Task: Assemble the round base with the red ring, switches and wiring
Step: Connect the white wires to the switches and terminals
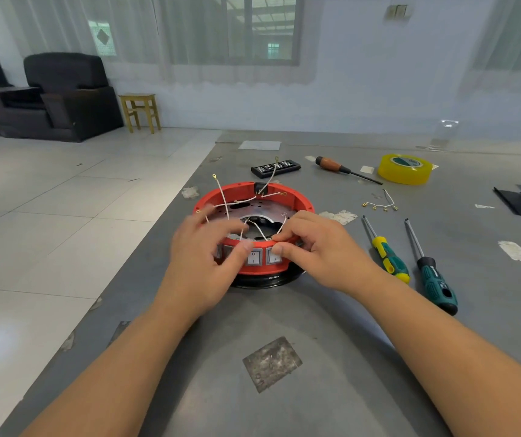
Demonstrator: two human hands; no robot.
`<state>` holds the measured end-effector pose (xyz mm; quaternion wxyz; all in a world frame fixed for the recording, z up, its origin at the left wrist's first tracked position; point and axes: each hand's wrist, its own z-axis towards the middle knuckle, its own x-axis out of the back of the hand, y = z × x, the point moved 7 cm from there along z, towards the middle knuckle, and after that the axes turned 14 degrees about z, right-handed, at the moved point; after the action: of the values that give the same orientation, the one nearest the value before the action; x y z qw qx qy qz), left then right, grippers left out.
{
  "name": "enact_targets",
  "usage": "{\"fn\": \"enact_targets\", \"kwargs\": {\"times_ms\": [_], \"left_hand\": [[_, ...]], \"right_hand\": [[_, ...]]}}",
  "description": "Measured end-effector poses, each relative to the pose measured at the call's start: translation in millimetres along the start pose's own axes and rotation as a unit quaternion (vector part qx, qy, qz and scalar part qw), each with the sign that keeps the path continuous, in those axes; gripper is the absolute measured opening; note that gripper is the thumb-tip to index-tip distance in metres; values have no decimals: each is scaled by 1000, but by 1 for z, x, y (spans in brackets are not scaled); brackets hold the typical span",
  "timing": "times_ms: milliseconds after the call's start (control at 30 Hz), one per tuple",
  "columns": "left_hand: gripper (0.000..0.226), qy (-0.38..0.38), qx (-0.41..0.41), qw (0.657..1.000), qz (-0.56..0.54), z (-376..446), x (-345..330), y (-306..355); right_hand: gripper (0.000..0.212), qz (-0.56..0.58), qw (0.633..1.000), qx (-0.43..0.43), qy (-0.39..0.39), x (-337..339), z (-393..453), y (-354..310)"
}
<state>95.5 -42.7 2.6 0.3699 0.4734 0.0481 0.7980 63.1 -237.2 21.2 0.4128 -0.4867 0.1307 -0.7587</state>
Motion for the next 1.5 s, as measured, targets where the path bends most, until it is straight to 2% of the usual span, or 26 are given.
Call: {"fn": "enact_targets", "kwargs": {"times_ms": [33,100,333,533,667,833,1000,1167,1300,1500], "left_hand": [[37,-20,-39,999,4,-1,-3,5],[32,-31,-63,997,17,-2,-7,9],[32,-1,-25,999,20,-1,-4,10],[33,-7,-41,998,43,1,-1,16],[39,-31,-40,999,-10,5,9,-4],[26,-14,-75,997,6,9,12,-9],[23,-19,-51,998,-32,13,8,-18],[34,-64,-46,996,-42,13,9,-27],[34,-73,-35,995,-62,10,12,-35],[32,-77,-21,992,-93,16,15,-32]], "right_hand": [[11,3,1000,1,0,0,0,-1],[12,1,1000,6,-4,1,-1,-2],[14,13,1000,-10,3,6,-2,-1],[15,-2,1000,-4,13,2,-6,0],[18,-24,1000,-14,2,1,-6,7],[42,-132,990,-9,50,-10,-7,1],[34,-55,995,-17,87,-11,3,5],[20,3,998,-31,56,-8,2,8],[21,14,999,-38,2,3,-1,12],[17,44,997,-63,8,4,4,12]]}}
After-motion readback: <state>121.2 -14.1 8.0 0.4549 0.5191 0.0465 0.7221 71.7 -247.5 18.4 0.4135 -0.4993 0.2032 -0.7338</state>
